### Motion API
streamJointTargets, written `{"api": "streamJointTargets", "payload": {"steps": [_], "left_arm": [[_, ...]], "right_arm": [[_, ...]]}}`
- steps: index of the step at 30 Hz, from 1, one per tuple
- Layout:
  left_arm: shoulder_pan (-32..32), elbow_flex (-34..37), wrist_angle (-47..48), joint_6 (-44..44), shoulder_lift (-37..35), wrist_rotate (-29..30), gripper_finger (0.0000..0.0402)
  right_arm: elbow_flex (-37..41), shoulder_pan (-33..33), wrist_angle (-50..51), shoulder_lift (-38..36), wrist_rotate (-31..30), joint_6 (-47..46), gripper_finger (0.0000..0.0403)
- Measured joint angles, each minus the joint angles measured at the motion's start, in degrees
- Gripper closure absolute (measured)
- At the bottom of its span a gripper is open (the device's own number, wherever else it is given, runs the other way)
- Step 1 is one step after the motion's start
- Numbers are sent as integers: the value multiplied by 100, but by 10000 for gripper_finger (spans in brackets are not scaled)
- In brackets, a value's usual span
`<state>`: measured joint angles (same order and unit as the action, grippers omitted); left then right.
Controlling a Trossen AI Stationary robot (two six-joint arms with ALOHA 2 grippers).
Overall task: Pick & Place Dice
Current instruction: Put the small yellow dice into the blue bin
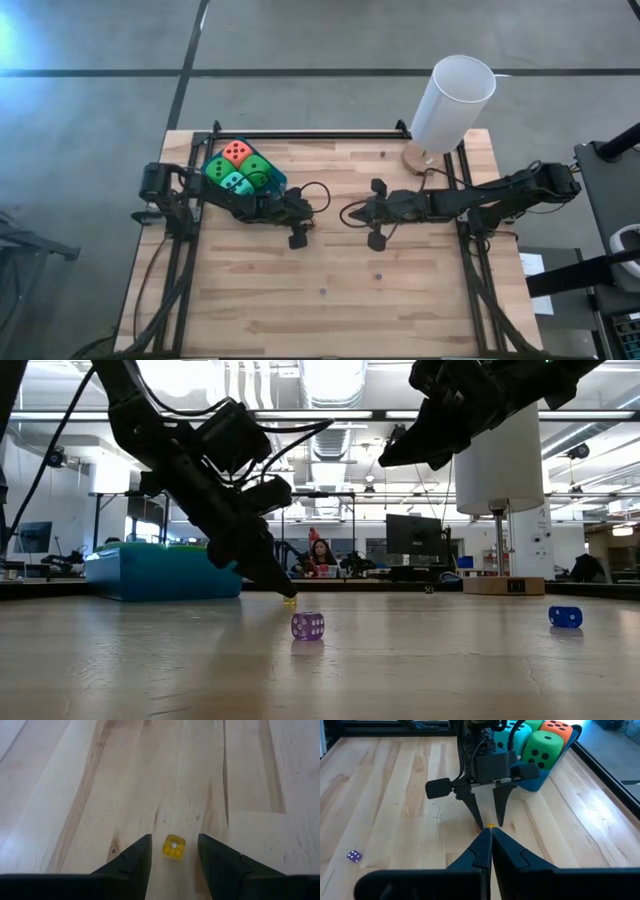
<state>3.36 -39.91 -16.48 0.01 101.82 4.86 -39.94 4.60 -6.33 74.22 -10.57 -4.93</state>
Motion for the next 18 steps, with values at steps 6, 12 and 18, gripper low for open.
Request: {"api": "streamJointTargets", "payload": {"steps": [6, 12, 18], "left_arm": [[2, 23, 10, -2, -2, 0, 239], [2, 23, -3, -17, -2, 0, 242], [7, 22, -136, -19, 92, 1, 243]], "right_arm": [[0, 0, 0, 0, 1, 1, 394], [0, 0, 0, 0, 0, 0, 394], [0, 0, -4, 0, 0, 0, 394]]}}
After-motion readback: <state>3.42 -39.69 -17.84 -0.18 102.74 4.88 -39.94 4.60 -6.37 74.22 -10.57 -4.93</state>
